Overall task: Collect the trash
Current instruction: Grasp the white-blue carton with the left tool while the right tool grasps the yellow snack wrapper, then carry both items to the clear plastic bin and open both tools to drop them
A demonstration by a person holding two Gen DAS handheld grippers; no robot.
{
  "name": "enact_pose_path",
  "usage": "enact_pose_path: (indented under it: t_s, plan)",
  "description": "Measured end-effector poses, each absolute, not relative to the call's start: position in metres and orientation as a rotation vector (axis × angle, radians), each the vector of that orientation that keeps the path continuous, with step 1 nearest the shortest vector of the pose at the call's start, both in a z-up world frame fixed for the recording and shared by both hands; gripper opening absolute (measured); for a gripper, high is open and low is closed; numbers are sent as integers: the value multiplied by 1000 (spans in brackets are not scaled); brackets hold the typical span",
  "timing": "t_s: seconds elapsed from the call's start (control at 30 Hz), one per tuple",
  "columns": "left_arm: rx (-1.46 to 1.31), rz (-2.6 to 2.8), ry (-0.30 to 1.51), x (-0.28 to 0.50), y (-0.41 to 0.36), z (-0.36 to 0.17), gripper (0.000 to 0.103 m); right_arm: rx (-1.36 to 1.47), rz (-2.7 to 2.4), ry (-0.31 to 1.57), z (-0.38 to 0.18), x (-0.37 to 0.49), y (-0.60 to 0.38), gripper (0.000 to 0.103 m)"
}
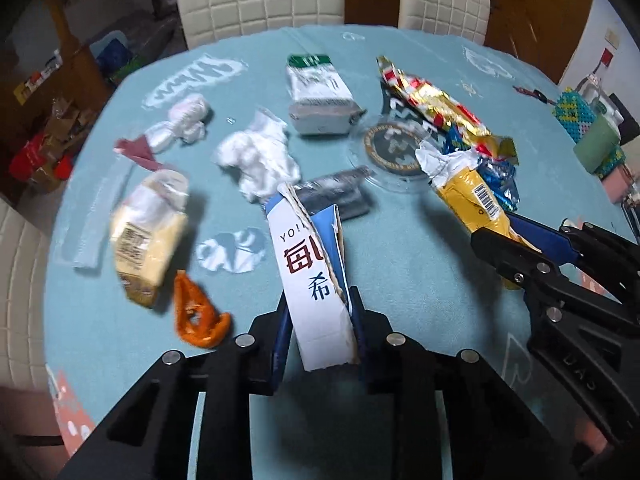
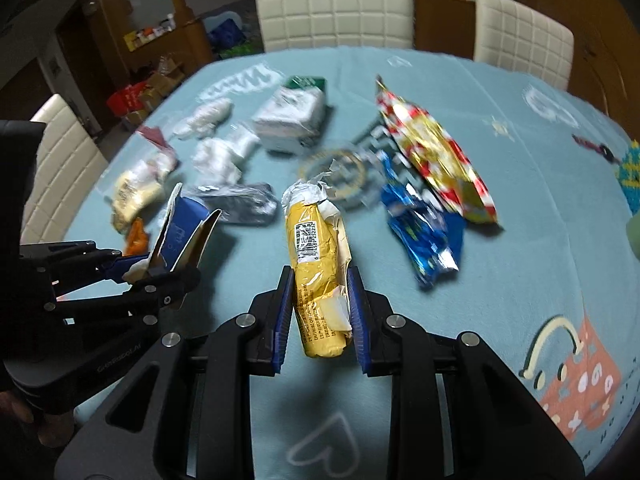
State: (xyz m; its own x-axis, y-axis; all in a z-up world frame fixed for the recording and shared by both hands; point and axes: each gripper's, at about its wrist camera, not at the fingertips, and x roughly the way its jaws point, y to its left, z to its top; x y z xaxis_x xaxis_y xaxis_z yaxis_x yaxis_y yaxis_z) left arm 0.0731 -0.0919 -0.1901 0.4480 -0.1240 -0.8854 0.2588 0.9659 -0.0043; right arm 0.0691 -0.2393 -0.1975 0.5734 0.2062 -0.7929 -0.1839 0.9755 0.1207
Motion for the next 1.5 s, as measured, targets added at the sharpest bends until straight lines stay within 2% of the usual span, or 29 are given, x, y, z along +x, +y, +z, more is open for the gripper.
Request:
enact_pose_path:
  t_s: [0.3, 0.77, 1.03, 1.1, 1.17, 1.23, 1.27, 1.37, 1.5]
  plan:
    - [119, -59, 980, 54, -28, -156, 26, -34, 415, 854, -166, 69, -167, 29]
    - [25, 323, 879, 53, 180, -147, 28, -236, 801, 802, -140, 101, 51, 29]
    - [32, 479, 838, 46, 251, -150, 29, -291, 921, 764, -138, 111, 145, 30]
    - [15, 493, 828, 44, 263, -149, 33, -280, 930, 774, -143, 119, 159, 30]
    - [9, 502, 824, 44, 271, -149, 43, -271, 935, 781, -141, 116, 167, 32]
    - [-4, 517, 822, 42, 278, -151, 73, -254, 946, 795, -145, 120, 175, 36]
    - [-14, 522, 819, 41, 282, -152, 78, -256, 945, 793, -147, 120, 177, 38]
    - [-51, 548, 816, 36, 291, -155, 80, -287, 943, 792, -152, 118, 185, 39]
    - [-87, 570, 860, 34, 303, -166, 80, -268, 952, 824, -159, 121, 189, 52]
